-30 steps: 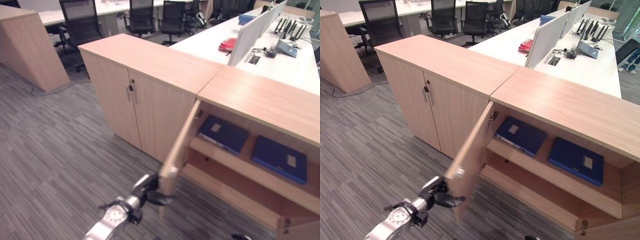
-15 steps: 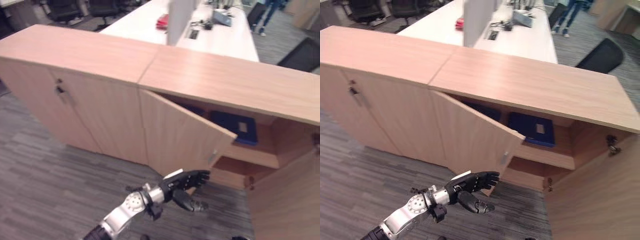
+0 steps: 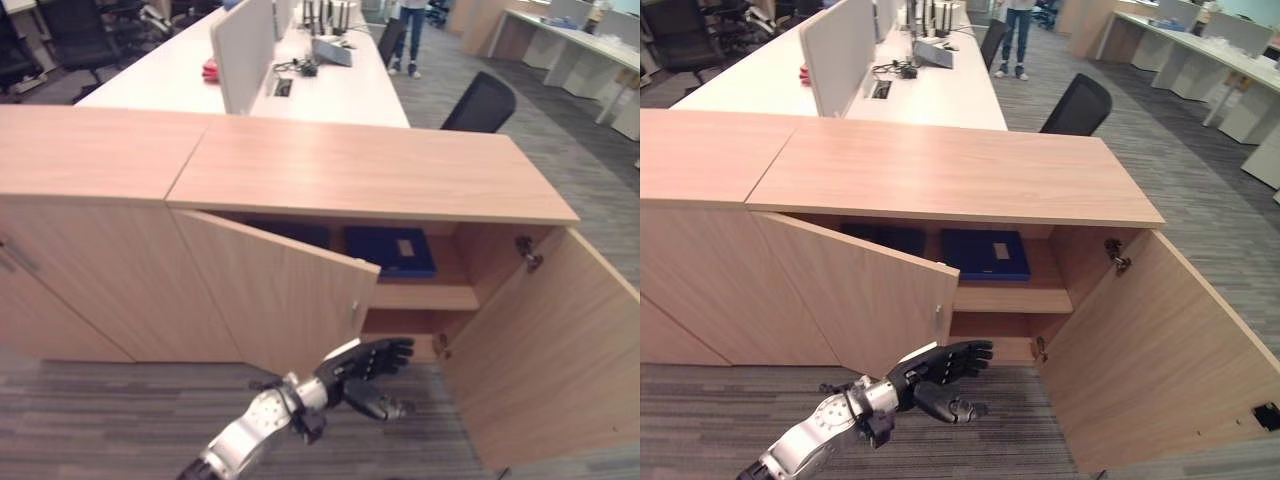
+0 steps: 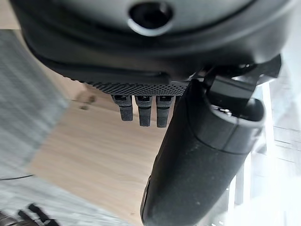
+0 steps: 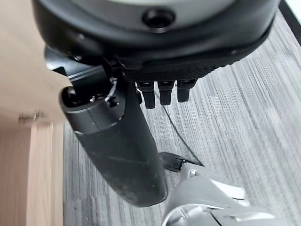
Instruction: Put the empty folder in the office cabinet
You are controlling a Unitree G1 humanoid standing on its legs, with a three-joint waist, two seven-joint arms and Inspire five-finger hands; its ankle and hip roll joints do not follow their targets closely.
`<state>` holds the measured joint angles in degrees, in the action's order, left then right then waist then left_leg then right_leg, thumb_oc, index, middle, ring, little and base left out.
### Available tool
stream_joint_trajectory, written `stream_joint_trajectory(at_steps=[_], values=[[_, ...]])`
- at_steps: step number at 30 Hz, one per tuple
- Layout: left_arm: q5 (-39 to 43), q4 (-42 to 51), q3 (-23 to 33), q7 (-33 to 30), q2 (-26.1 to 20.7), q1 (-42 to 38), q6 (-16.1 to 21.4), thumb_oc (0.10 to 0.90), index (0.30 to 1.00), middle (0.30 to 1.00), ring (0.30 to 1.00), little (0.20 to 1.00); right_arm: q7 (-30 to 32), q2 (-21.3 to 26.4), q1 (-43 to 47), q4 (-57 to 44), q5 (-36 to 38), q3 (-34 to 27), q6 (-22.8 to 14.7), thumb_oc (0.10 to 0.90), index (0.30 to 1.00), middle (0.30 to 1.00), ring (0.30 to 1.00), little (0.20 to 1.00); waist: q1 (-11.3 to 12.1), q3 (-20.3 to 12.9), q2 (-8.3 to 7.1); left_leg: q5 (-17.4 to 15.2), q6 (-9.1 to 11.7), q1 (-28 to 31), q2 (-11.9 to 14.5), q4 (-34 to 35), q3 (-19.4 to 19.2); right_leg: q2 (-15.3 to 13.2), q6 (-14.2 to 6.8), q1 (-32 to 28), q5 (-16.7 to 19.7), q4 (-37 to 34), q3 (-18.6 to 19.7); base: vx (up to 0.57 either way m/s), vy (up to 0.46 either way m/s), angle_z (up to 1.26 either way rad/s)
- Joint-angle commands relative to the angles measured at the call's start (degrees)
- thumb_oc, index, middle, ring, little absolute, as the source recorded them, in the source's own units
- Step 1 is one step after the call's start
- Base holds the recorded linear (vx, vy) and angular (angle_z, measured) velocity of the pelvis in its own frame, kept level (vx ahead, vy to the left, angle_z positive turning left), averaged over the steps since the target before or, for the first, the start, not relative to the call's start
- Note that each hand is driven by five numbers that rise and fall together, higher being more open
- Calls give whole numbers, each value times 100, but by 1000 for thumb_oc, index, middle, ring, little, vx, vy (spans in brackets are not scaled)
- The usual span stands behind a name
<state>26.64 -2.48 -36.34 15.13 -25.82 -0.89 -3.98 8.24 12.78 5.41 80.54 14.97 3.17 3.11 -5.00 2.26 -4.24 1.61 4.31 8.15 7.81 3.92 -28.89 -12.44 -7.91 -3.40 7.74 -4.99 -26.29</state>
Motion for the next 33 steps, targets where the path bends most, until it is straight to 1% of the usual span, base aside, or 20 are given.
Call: stream_joint_trajectory(at_steps=[1, 3, 4, 5, 6, 7, 8, 9, 11, 12, 13, 14, 17, 19, 22, 23, 24, 26, 32, 33], values=[[-27, 230, 434, -14, 268, -122, 429, 800, 900, 900, 900, 900, 128, 420, 260, 167, 269, -140, -170, 800, 900, 900, 900, 900, -136, -10, 202, -716, 31, 62, 342, -911, 496, 237, 60, 209, -687, 422, 104, 122, -129, -20], [-39, 216, 437, -7, 287, -123, 438, 800, 900, 900, 900, 900, 122, 433, 263, 173, 273, -134, -175, 800, 900, 900, 900, 900, -137, -10, 215, -730, 41, 47, 359, -943, 497, 241, 69, 222, -710, 450, 108, 50, -50, -24], [-112, -4, 567, -57, 250, 19, 467, 800, 900, 900, 900, 900, 107, 704, 347, 140, 270, -195, -153, 800, 900, 900, 900, 900, -170, 71, 283, -634, 53, -40, 352, -1368, 701, 311, 181, 280, -860, 634, 265, 50, -51, -48], [-113, -7, 567, -57, 255, 17, 469, 800, 900, 900, 900, 900, 106, 707, 349, 141, 270, -194, -152, 800, 900, 900, 900, 900, -171, 70, 288, -640, 55, -48, 357, -1380, 702, 314, 183, 286, -865, 640, 265, 27, -75, -52], [-145, -224, 704, -175, 241, 192, 531, 800, 900, 900, 900, 900, 96, 861, 391, -9, 180, -101, -151, 800, 900, 900, 900, 900, -120, 131, 279, -494, -61, -231, 77, -1524, 1159, 341, 303, 427, -893, 769, 444, -22, -25, -44], [-145, -225, 704, -174, 241, 193, 532, 800, 900, 900, 900, 900, 96, 861, 391, -9, 180, -100, -150, 800, 900, 900, 900, 900, -121, 125, 278, -494, -62, -238, 76, -1525, 1159, 339, 303, 435, -895, 773, 445, 31, -30, -44], [-174, -285, 850, -274, 252, 338, 586, 800, 900, 900, 900, 900, 105, 917, 383, -115, 83, -17, -159, 800, 900, 900, 900, 900, -15, 148, 246, -704, -166, -408, -268, -1488, 1688, 381, 311, 474, -924, 796, 675, 131, -8, -88], [-205, -312, 976, -342, 267, 510, 643, 800, 900, 900, 900, 900, 137, 1019, 474, -215, -78, 96, -172, 800, 900, 900, 900, 900, 97, 149, 200, -1098, -279, -528, -636, -1347, 2271, 442, 292, 533, -969, 881, 1048, 173, 1, -160], [-218, -355, 1165, -395, 243, 715, 680, 800, 900, 900, 900, 900, 177, 1102, 594, -357, -154, 140, -205, 800, 900, 900, 900, 900, 196, 138, 169, -1098, -278, -738, -838, -1322, 2732, 505, 281, 586, -945, 876, 1447, 121, 11, -190], [-218, -355, 1166, -395, 242, 716, 680, 800, 900, 900, 900, 900, 177, 1101, 594, -357, -154, 140, -204, 800, 900, 900, 900, 900, 195, 131, 166, -1092, -279, -744, -841, -1317, 2732, 502, 280, 594, -943, 875, 1448, 79, -6, -110], [-223, -388, 1218, -417, 250, 765, 689, 800, 900, 900, 900, 900, 219, 1145, 671, -424, -130, 123, -232, 800, 900, 900, 900, 900, 224, 145, 158, -1071, -261, -840, -896, -1340, 2906, 545, 283, 574, -940, 858, 1605, 92, -28, -99], [-214, -408, 1349, -496, 249, 854, 676, 800, 900, 900, 900, 900, 333, 1194, 863, -690, -67, 99, -301, 800, 900, 900, 900, 900, 252, 167, 142, -981, -263, -1050, -1051, -1345, 3265, 670, 285, 586, -899, 847, 1929, 94, -41, -159], [-265, -530, 1452, -502, 259, 904, 663, 800, 900, 900, 900, 900, 442, 1329, 965, -1051, -64, 59, -335, 800, 900, 900, 900, 900, 267, 202, 145, -960, -297, -1035, -1099, -1305, 3287, 818, 304, 579, -858, 844, 2170, 13, -30, -153], [-330, -661, 1570, -458, 261, 1072, 607, 800, 900, 900, 900, 900, 533, 1487, 916, -1950, -344, 81, -355, 800, 900, 900, 900, 900, 168, 58, 163, -968, -396, -766, -1032, -975, 3098, 983, 293, 522, -766, 642, 2401, 46, 14, -16], [-524, -755, 1755, -415, 203, 1311, 532, 800, 900, 900, 900, 900, 555, 1686, 564, -3015, -756, -79, -294, 800, 900, 900, 900, 900, 60, -53, 158, -873, -472, -593, -971, -659, 2799, 1038, 242, 515, -607, 401, 2568, 44, 33, -96], [-588, -863, 1844, -409, 154, 1391, 567, 800, 900, 900, 900, 900, 296, 2207, 424, -2921, -622, -376, -376, 800, 900, 900, 900, 900, 75, -85, 165, -918, -486, -481, -937, -547, 2756, 1075, 213, 441, -644, 340, 2602, 20, 33, -48], [-610, -900, 1840, -357, 173, 1441, 622, 800, 900, 900, 900, 900, 475, 2338, 400, -2761, -697, -458, -462, 800, 900, 900, 900, 900, 60, -91, 168, -910, -507, -439, -933, -485, 2723, 1076, 180, 423, -635, 322, 2622, 52, 38, -12], [-676, -935, 1830, -308, 178, 1488, 636, 800, 900, 900, 900, 900, 489, 2300, 403, -2449, -713, -548, -551, 800, 900, 900, 900, 900, 83, -68, 215, -867, -530, -330, -930, -311, 2671, 1080, 148, 362, -637, 269, 2641, 2, 19, 3], [-794, -1258, 1843, -282, 117, 1669, 651, 800, 900, 900, 900, 900, 494, 3049, 981, -2967, -937, -483, -611, 800, 900, 900, 900, 900, 161, -32, 316, -731, -529, -112, -933, 42, 2636, 1039, 86, 219, -609, 81, 2611, 33, -4, -16], [-793, -1257, 1847, -282, 123, 1668, 650, 800, 900, 900, 900, 900, 494, 3055, 999, -2955, -934, -471, -614, 800, 900, 900, 900, 900, 156, -28, 322, -728, -529, -109, -932, 47, 2636, 1039, 85, 217, -607, 80, 2611, 9, -12, -9]])
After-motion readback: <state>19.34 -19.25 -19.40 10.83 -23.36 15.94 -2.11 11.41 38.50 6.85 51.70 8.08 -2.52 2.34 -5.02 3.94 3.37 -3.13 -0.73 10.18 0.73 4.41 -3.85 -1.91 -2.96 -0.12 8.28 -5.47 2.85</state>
